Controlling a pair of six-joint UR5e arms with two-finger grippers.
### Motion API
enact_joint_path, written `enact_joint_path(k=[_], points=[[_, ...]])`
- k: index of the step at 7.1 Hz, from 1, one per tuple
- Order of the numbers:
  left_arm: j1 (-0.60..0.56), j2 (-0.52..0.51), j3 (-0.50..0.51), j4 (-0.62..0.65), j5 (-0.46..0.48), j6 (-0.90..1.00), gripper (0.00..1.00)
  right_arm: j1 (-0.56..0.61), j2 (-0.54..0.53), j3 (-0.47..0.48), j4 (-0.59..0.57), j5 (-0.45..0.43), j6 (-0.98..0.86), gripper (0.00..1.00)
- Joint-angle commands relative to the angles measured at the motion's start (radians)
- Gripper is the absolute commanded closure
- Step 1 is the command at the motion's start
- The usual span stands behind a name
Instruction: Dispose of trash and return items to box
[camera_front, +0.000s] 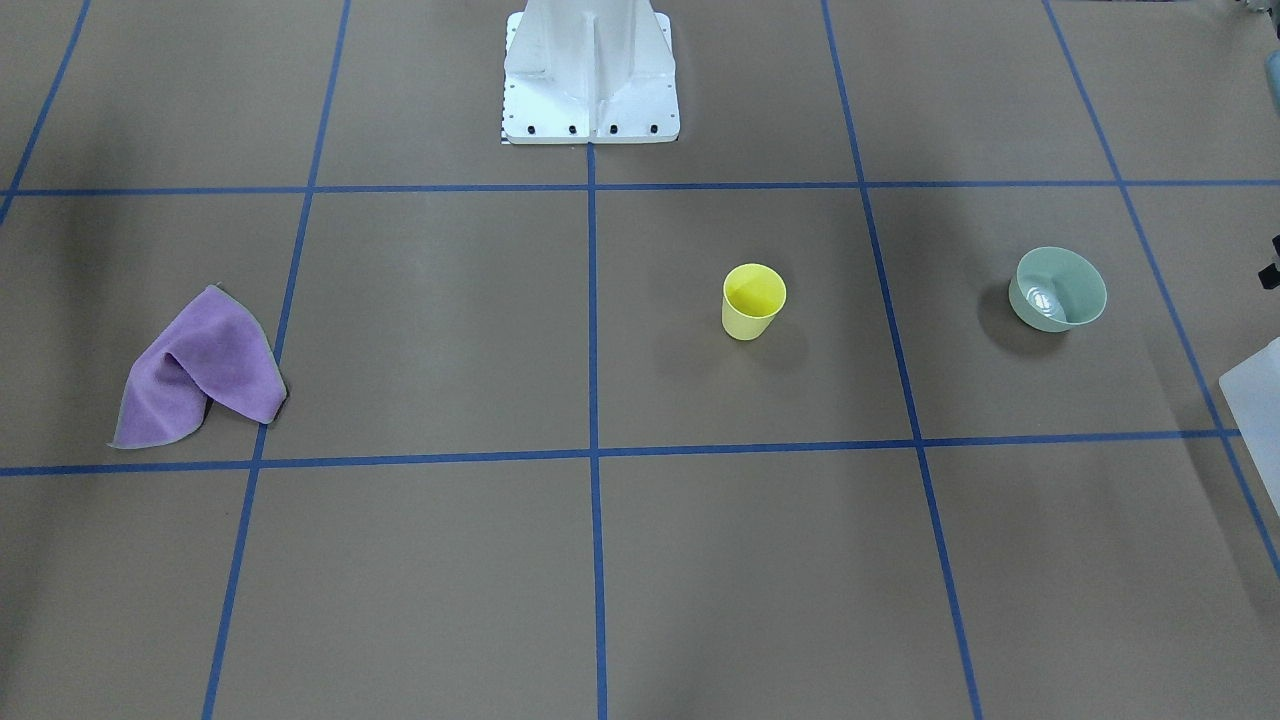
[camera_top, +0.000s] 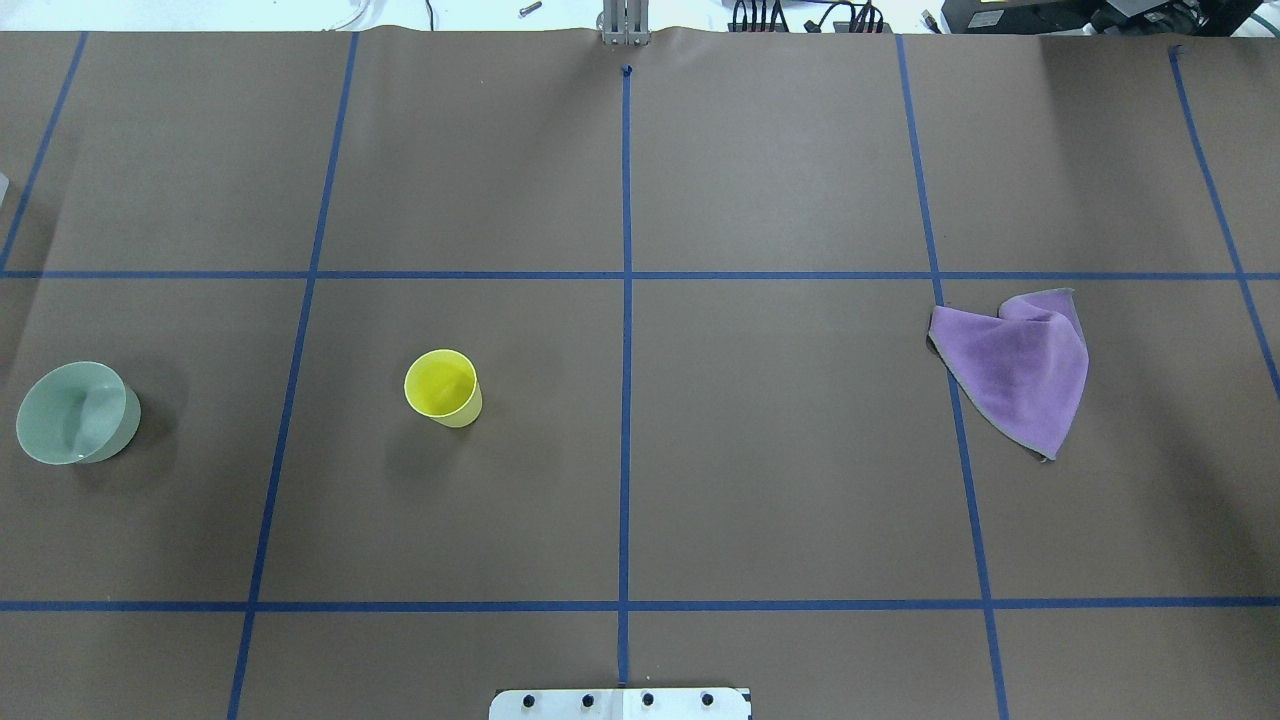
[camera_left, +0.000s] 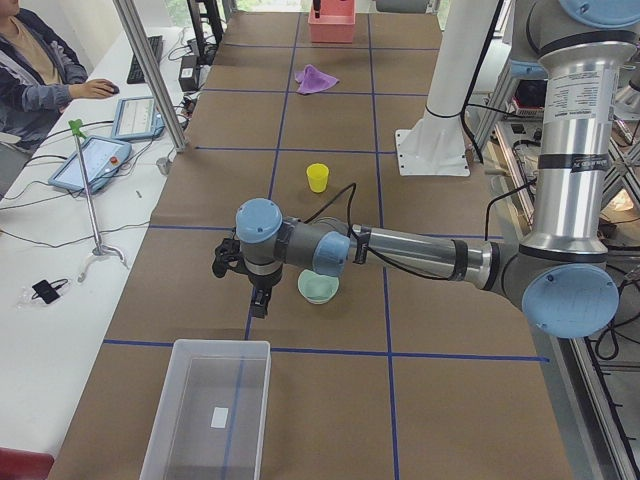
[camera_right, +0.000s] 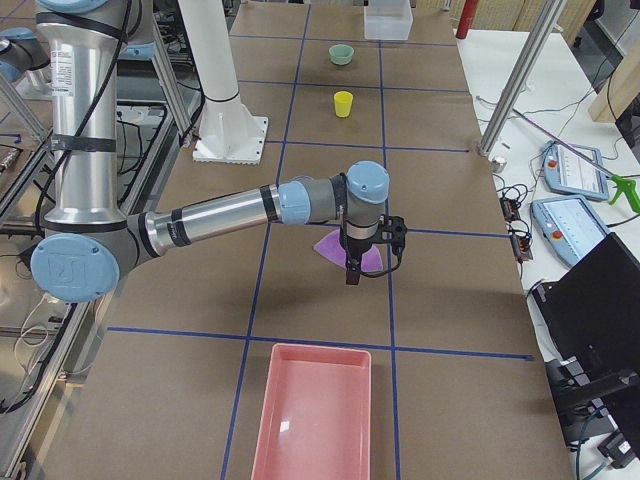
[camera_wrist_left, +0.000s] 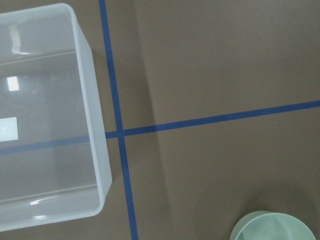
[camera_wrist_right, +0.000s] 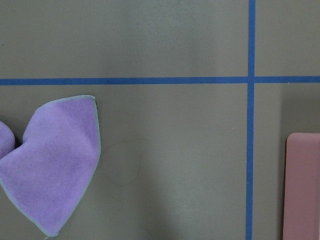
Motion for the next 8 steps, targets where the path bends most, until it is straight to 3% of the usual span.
enact_joint_path(k=[1,8], points=[[0.000,-0.003,-0.003,-0.014,-0.003,-0.002,0.02,0.000,0.004,0.001,0.002,0.002,0.002,0.00],[0.003,0.006,-0.012,-0.017,-0.003,0.001,0.02,0.000,-0.006,0.007,0.002,0.010,0.004,0.00]])
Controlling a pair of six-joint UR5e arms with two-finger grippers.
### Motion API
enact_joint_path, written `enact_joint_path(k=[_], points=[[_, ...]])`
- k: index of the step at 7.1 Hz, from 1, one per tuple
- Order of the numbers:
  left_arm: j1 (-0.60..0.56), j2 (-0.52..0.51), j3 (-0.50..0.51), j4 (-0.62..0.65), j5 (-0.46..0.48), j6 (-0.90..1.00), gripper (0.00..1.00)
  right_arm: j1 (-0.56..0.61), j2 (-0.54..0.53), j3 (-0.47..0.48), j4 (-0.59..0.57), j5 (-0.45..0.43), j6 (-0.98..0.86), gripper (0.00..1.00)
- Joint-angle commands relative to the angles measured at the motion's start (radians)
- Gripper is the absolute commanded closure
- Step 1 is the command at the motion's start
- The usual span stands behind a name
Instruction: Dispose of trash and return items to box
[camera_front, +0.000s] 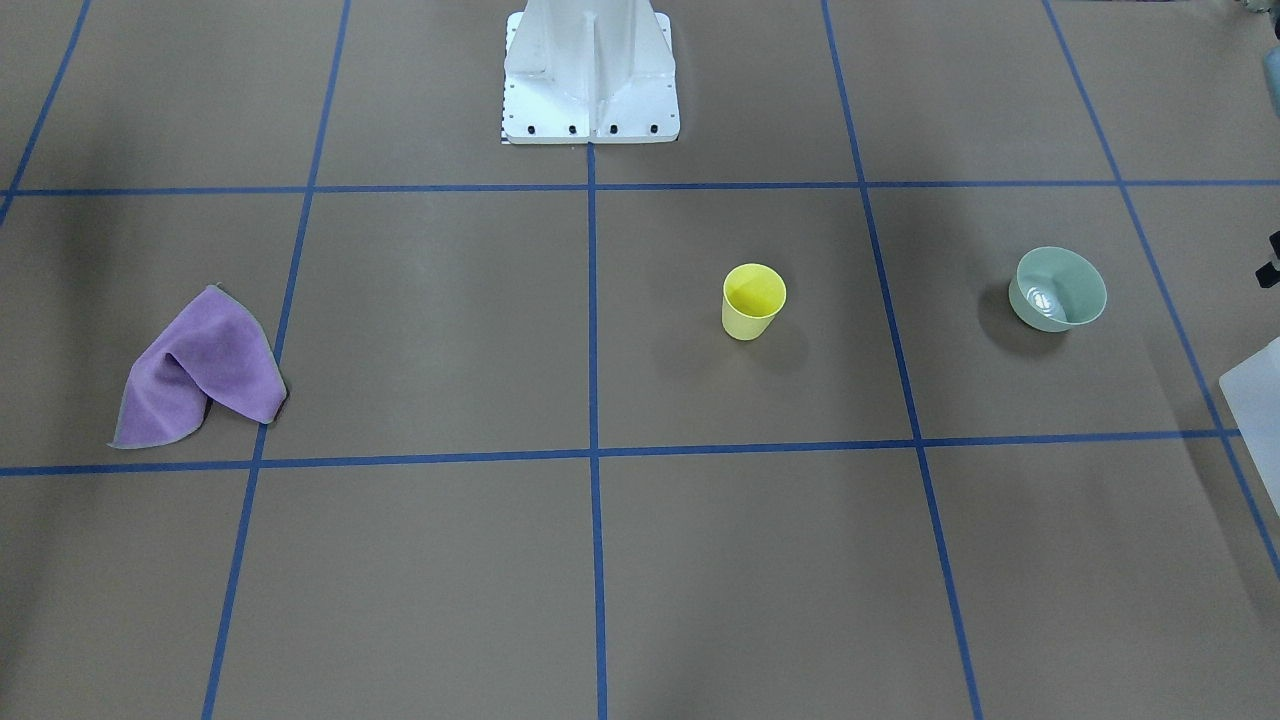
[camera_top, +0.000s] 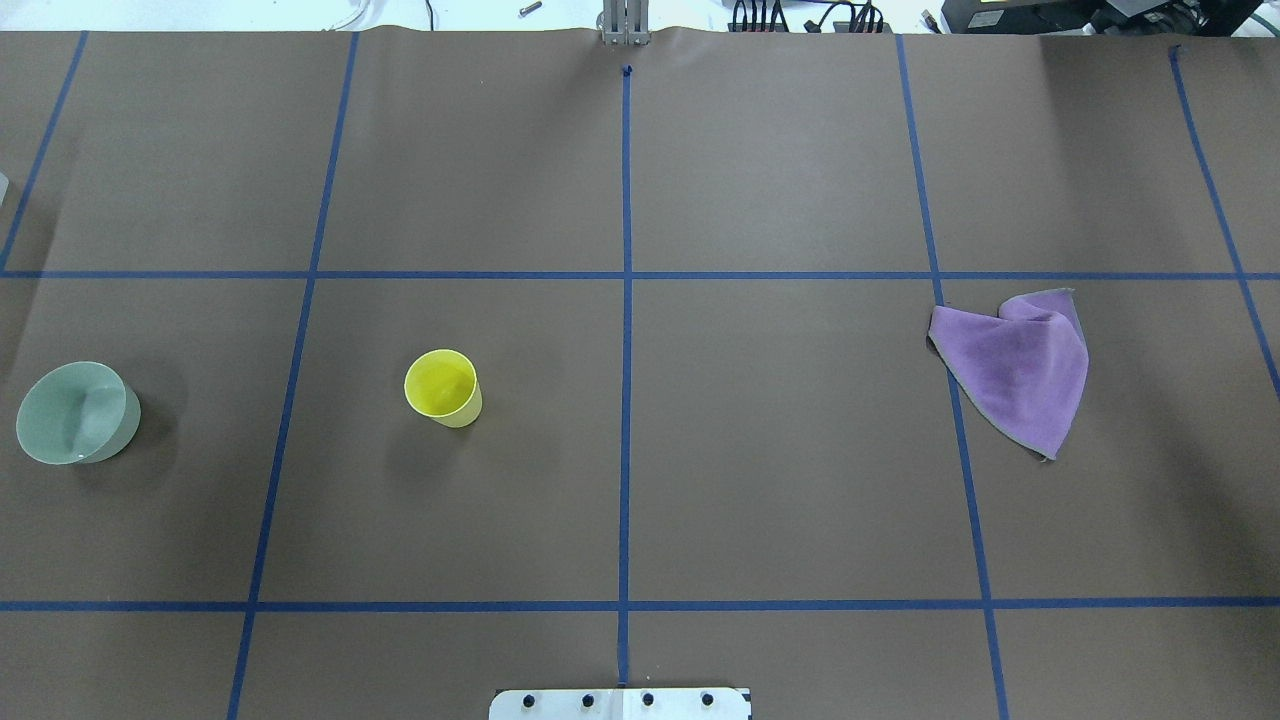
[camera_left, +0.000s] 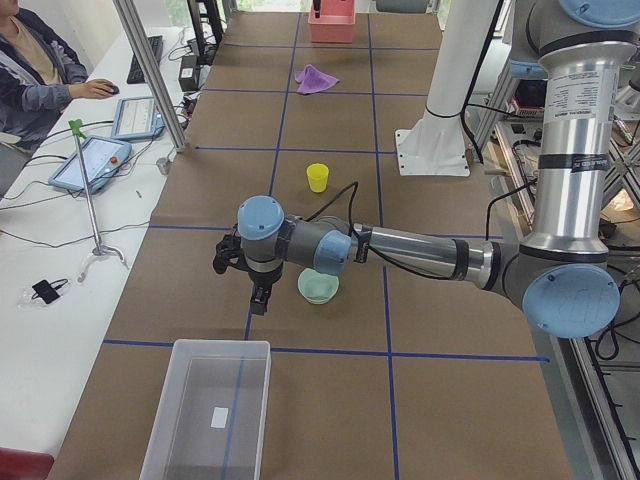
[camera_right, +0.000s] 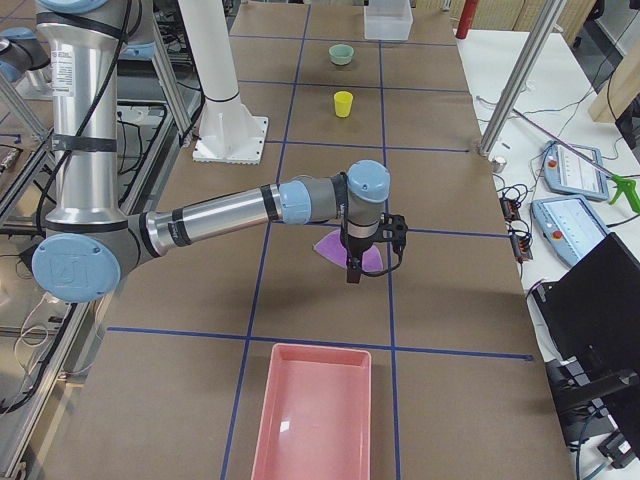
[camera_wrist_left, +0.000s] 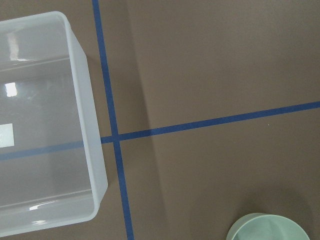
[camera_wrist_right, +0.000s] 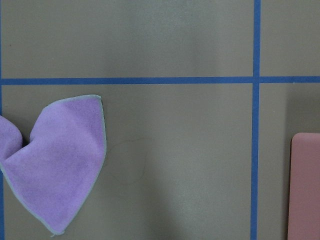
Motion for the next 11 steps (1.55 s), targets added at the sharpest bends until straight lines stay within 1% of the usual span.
enact_joint_path(k=[1,2,3,4,5,6,7,8,9,10,11], points=[[0.002,-0.006,0.002,-0.001,0.001,0.003,0.02,0.000,-0.002,-0.002,0.006,-0.001,0.002,0.00],[0.006,-0.009,0.001,-0.001,0.001,0.001,0.02,-0.012,-0.001,-0.004,0.007,-0.006,0.011,0.00],[0.009,-0.021,0.002,0.000,0.001,0.001,0.02,-0.037,0.009,-0.007,0.012,-0.006,0.063,0.00],[0.011,-0.025,0.004,0.000,0.001,0.000,0.02,-0.081,0.013,-0.001,0.015,-0.009,0.071,0.00],[0.009,-0.027,0.010,0.000,0.001,0.001,0.02,-0.153,0.044,-0.002,0.023,-0.022,0.071,0.00],[0.011,-0.027,0.010,0.000,0.001,0.000,0.02,-0.172,0.051,0.000,0.039,-0.027,0.073,0.00],[0.011,-0.027,0.010,0.000,0.001,-0.002,0.02,-0.196,0.088,-0.014,0.044,-0.027,0.109,0.00],[0.011,-0.027,0.010,0.002,0.001,-0.003,0.02,-0.239,0.149,-0.054,0.084,-0.030,0.255,0.00],[0.011,-0.027,0.010,0.000,0.001,-0.038,0.02,-0.309,0.186,-0.119,0.215,-0.061,0.413,0.00],[0.011,-0.027,0.008,0.000,0.001,-0.049,0.02,-0.353,0.194,-0.205,0.381,-0.085,0.548,0.00],[0.011,-0.027,0.011,0.000,0.001,-0.048,0.02,-0.368,0.206,-0.256,0.456,-0.089,0.586,0.00]])
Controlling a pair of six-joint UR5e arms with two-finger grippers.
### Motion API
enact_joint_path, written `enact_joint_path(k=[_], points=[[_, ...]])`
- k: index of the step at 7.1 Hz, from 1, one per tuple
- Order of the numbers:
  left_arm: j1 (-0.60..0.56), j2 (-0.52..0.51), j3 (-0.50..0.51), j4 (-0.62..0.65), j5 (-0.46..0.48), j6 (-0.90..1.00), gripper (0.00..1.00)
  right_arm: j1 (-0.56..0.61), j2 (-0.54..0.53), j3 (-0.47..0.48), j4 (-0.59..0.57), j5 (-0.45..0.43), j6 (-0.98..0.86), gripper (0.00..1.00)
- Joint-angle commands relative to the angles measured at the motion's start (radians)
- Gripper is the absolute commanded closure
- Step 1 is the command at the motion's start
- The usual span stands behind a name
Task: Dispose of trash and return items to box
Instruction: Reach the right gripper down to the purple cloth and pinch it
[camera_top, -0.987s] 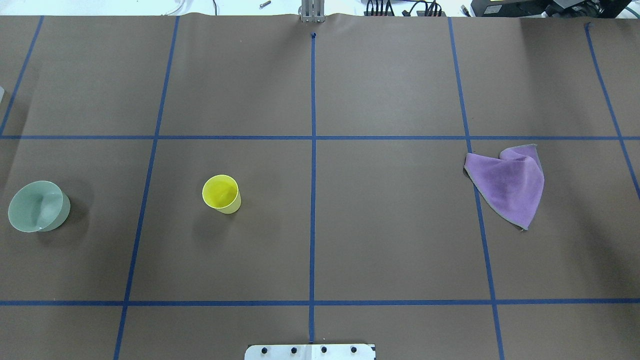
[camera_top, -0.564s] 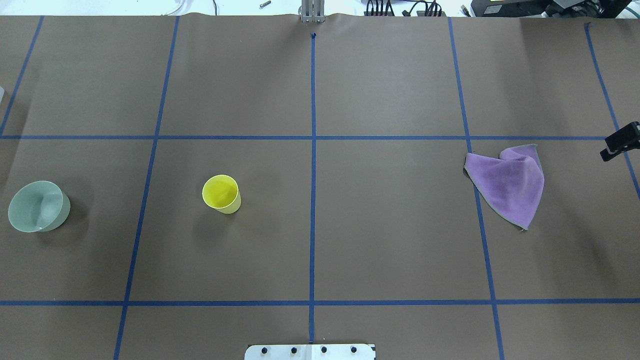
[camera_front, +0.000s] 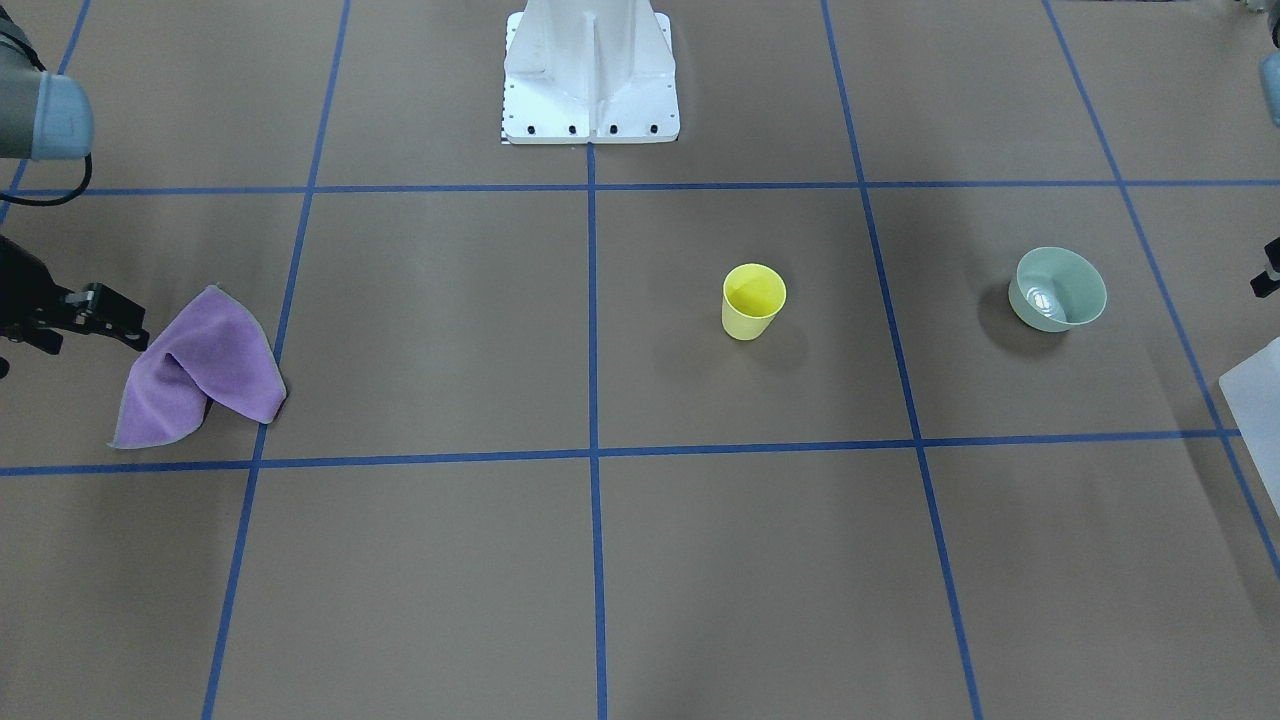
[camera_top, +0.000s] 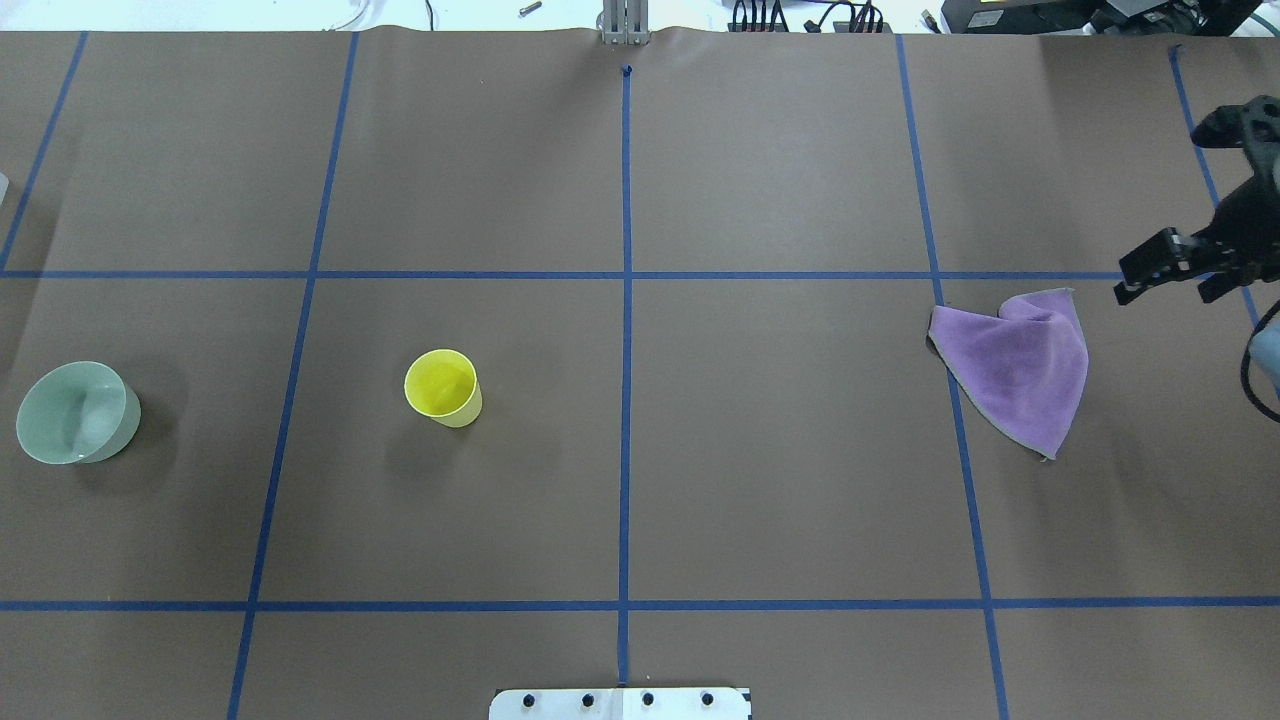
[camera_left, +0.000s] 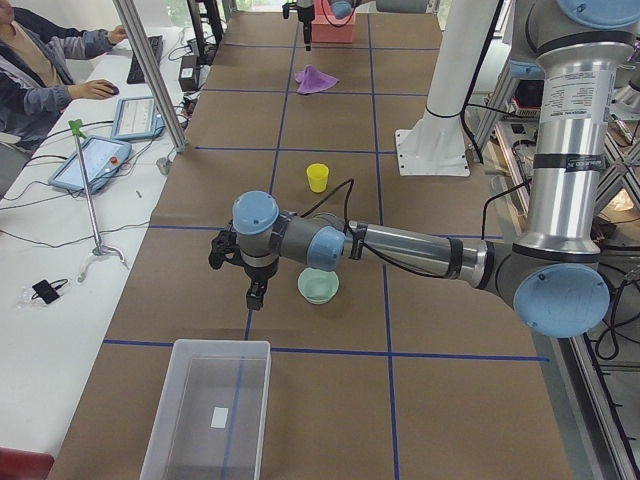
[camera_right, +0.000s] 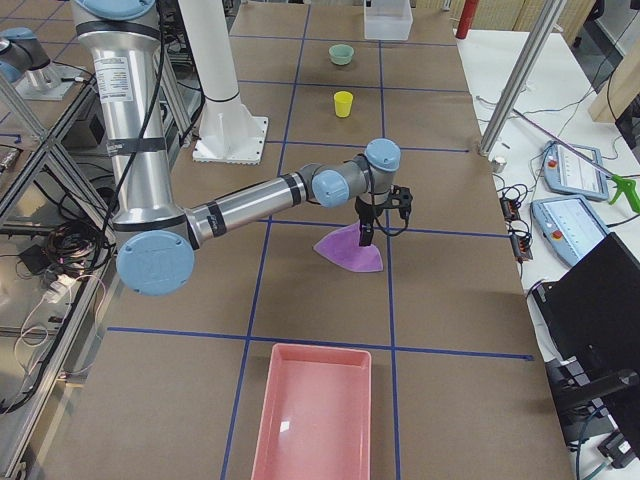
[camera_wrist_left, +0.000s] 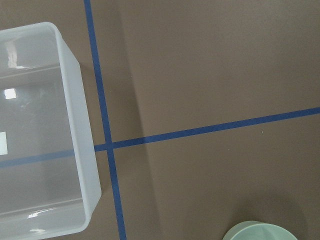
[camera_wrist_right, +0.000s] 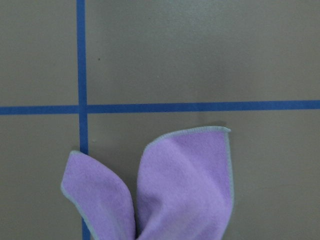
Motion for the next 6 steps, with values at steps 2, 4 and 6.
enact_joint_path(k=[2,4,6], points=[[0.000,-0.002,-0.004,0.000,0.000,-0.012,0.02,-0.052,0.034,-0.093,0.125,-0.017,0.098,0.00],[0.000,-0.002,-0.001,0.001,0.000,-0.014,0.02,-0.071,0.025,-0.089,0.119,-0.020,0.101,0.46],[0.000,-0.003,-0.007,0.001,-0.002,-0.043,0.02,-0.071,0.002,-0.086,0.119,-0.011,0.103,1.00]])
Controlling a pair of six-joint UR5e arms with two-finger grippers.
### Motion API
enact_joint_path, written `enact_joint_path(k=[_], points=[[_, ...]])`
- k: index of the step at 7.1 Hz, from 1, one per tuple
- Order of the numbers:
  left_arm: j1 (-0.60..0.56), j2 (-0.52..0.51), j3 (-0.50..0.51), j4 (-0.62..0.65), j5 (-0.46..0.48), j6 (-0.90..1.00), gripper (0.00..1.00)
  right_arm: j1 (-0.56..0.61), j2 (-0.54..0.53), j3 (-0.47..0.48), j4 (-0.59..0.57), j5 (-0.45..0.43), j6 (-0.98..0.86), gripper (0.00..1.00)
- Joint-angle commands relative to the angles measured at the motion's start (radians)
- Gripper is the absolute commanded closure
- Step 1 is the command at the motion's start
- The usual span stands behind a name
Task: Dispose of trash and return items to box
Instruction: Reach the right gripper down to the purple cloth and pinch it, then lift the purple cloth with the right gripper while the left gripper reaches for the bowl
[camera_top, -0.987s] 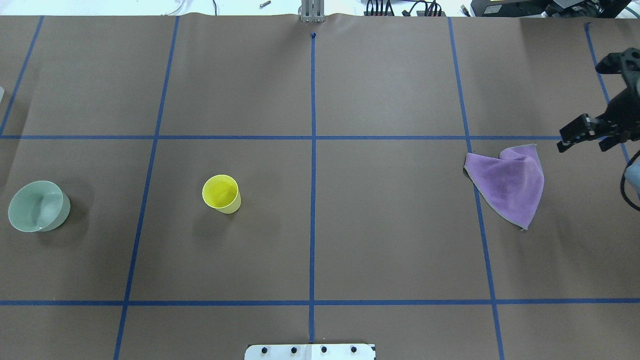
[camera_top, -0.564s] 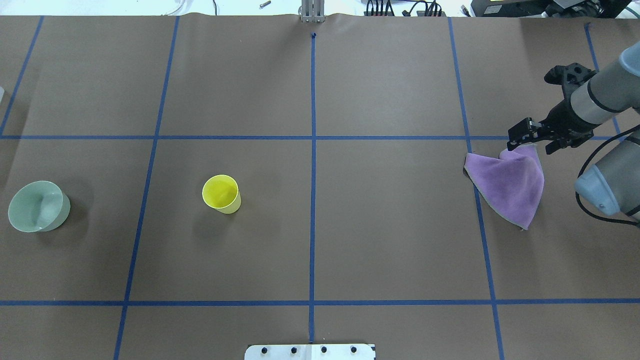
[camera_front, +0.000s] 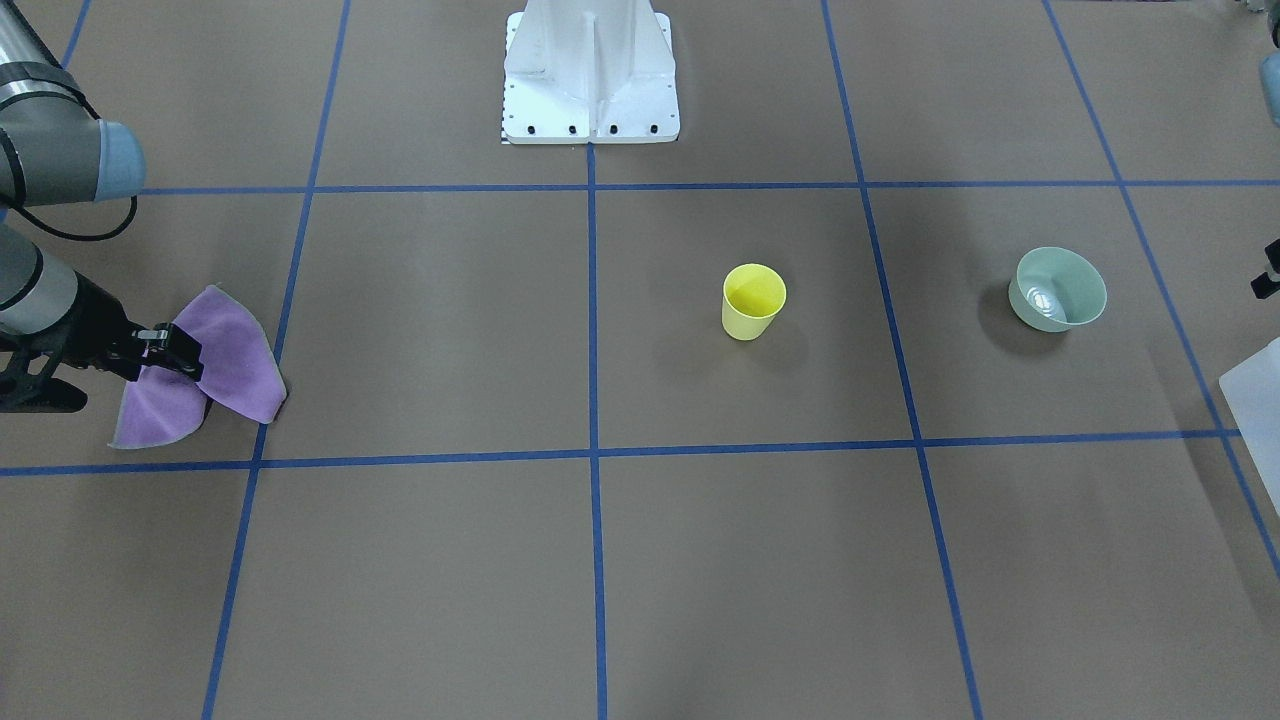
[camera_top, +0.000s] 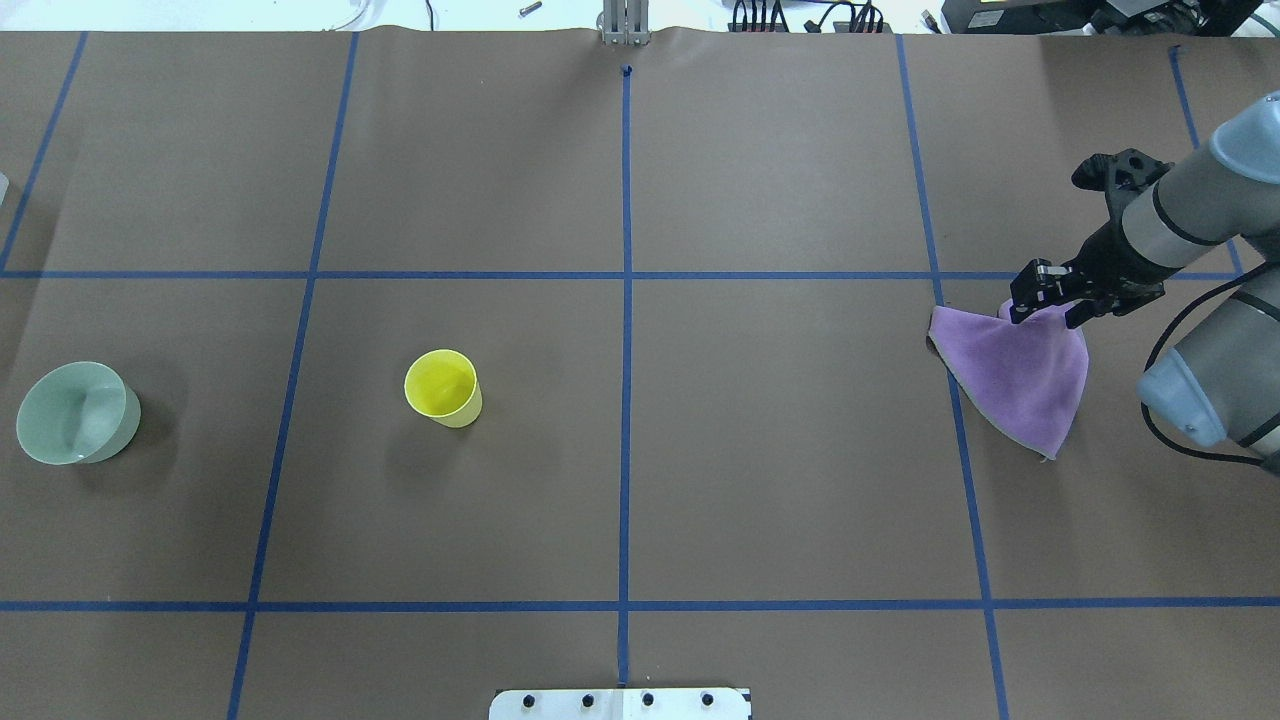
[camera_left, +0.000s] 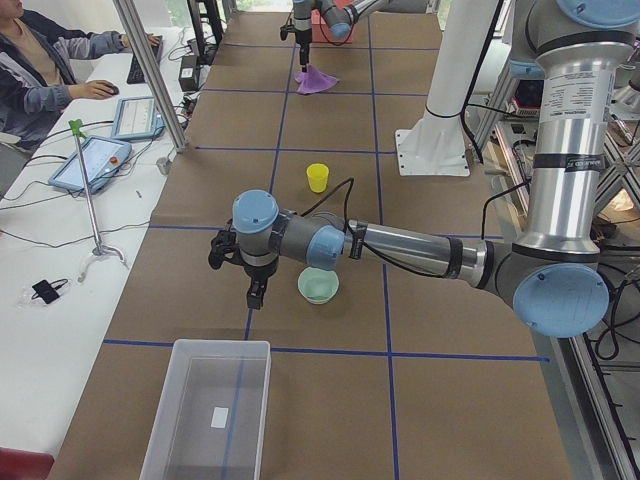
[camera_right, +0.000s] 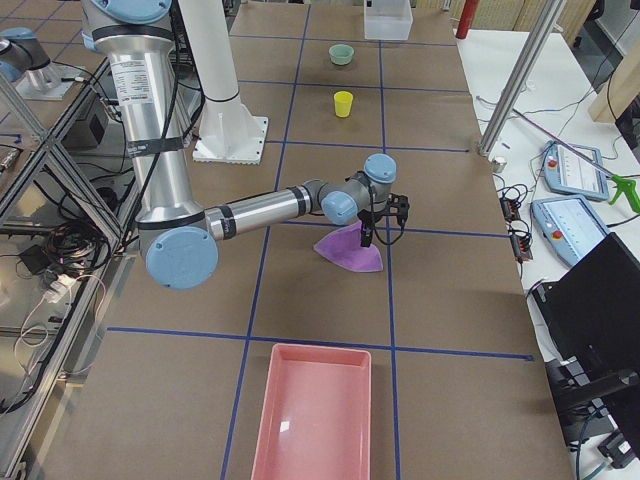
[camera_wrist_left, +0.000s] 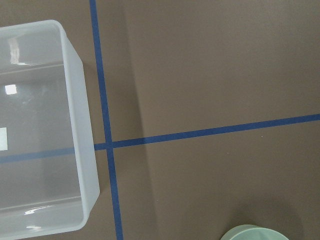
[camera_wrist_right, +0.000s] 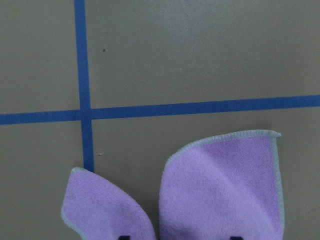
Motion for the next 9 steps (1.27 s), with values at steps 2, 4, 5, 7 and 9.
enact_joint_path(k=[2,4,5,7,9], points=[[0.061,-0.034,-0.015,-0.004,-0.003,-0.182,0.02,0.015,-0.034,0.038,-0.005,0.039,-0.001,1.00],[0.192,-0.028,-0.012,-0.117,0.012,-0.344,0.02,0.100,-0.060,0.077,-0.007,0.097,-0.012,1.00],[0.237,-0.017,-0.014,-0.159,0.064,-0.409,0.02,0.137,-0.060,0.093,-0.011,0.123,-0.013,1.00],[0.262,0.108,0.040,-0.319,0.068,-0.350,0.02,0.217,-0.060,0.217,-0.182,0.173,-0.050,1.00],[0.322,0.108,0.090,-0.353,0.068,-0.348,0.02,0.353,-0.057,0.331,-0.510,0.161,-0.381,1.00]])
